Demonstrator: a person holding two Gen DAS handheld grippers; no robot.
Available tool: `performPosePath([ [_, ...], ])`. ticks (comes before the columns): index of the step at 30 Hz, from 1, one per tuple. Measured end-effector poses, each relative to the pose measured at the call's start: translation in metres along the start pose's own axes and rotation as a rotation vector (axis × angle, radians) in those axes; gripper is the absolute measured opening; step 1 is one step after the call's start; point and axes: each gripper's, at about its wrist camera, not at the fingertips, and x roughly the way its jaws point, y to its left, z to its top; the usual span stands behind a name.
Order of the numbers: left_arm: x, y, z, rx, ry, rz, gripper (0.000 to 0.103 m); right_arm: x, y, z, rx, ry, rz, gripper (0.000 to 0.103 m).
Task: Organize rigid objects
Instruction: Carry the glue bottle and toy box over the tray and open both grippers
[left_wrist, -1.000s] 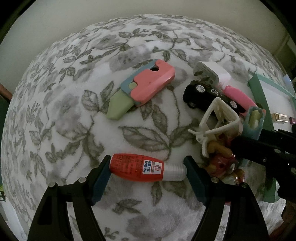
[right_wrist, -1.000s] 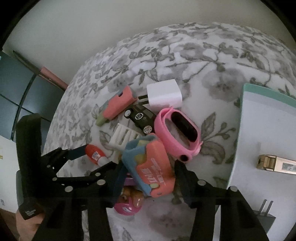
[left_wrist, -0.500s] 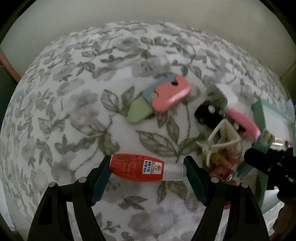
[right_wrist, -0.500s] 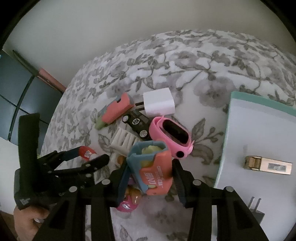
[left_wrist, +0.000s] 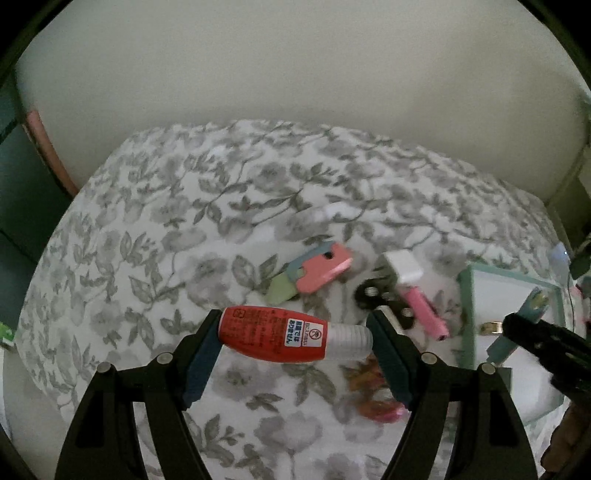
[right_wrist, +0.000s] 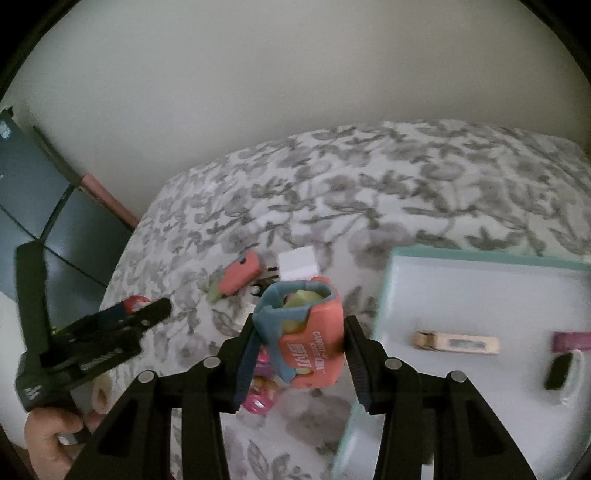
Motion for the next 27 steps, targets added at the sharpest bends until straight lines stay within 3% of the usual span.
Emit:
performPosePath([
  [10,-0.02,-0.074,-0.017,0.104,-0.013,-0.057,0.079,-0.028,-0.052,-0.023,0.073,0.046,-0.162,0.047],
  [19,-0.026,-0.144,-0.034,0.182,0.007,-0.143,0.079,-0.053,-0.112,-0.042,0.221,0.073,-0.24,0.047],
  [27,-0.021,-0.2,-0.058,0.267,0.048,-0.169,0.079,-0.079,-0.156,-0.051,0.313,0.064,-0.329,0.047],
])
